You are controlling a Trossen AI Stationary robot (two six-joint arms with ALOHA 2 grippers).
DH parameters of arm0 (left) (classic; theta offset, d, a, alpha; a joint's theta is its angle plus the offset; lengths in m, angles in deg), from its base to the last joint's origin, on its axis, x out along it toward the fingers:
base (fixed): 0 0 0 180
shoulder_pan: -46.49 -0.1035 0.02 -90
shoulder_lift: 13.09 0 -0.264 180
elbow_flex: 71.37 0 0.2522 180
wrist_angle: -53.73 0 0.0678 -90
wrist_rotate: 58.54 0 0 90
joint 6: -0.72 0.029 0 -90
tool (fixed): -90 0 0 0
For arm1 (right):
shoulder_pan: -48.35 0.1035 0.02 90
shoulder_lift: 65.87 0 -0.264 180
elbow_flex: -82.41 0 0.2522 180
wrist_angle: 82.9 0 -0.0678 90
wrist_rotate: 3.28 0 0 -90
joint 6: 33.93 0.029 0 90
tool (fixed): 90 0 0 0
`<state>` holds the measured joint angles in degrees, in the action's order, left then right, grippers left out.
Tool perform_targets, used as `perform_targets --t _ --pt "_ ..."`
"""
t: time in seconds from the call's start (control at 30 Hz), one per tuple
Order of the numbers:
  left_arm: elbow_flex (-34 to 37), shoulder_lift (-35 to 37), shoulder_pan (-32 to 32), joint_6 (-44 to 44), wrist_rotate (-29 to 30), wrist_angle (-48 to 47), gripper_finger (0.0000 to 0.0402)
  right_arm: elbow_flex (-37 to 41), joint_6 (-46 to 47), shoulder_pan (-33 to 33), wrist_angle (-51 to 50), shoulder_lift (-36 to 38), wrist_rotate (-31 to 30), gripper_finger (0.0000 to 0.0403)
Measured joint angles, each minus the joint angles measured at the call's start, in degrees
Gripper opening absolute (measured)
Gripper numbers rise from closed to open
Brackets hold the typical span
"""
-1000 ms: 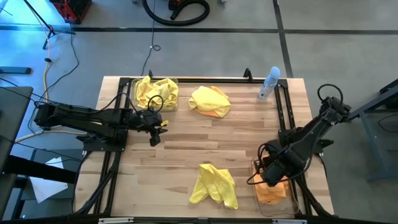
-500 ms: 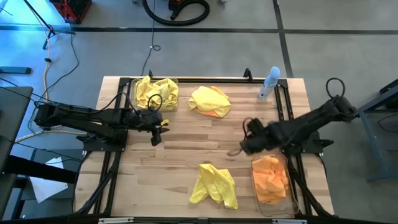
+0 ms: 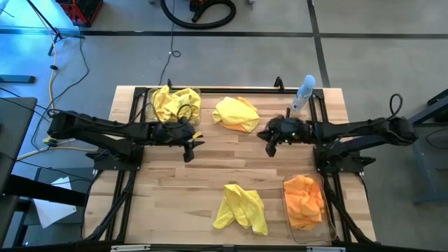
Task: Sort microfiber towel by color & place in baskets
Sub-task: Put the yellow towel into the top transparent bin
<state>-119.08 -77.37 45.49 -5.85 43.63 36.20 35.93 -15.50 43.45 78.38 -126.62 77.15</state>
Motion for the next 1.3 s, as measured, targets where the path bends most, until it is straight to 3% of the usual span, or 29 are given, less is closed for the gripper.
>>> perform_targets --t 0.1,0.2,0.33,0.63,0.87,1.0,1.3 --pt "-5.6 -5.07 0.0 2.31 2.16 -2.43 0.0113 4.43 -5.06 -2.87 11.52 0.59 1.97 0.0021" --pt "-12.08 -10.58 -0.02 5.01 5.68 -6.68 0.0112 6.13 -2.42 -4.58 15.17 0.55 0.47 0.0018" --pt "-20.29 -18.08 -0.7 9.53 9.62 -10.46 0.0111 6.69 3.48 -4.83 14.54 0.53 0.58 0.0019" --pt "-31.98 -33.97 -5.25 30.79 11.09 -11.7 0.0111 6.73 3.49 -0.55 11.88 -0.73 1.01 0.0019" --pt "-39.55 -42.63 -11.81 32.77 11.05 -17.57 0.0111 6.73 0.62 0.04 12.34 -0.81 0.99 0.0019" --pt "-42.2 -45.48 -15.52 32.53 9.72 -19.92 0.0111 6.73 -0.15 0.04 11.93 -0.81 0.97 0.0019" --pt "-43.46 -48.06 -21.33 27.81 -1.84 -20.67 0.0106 6.73 -0.93 0.04 11.91 -0.81 0.99 0.0019"
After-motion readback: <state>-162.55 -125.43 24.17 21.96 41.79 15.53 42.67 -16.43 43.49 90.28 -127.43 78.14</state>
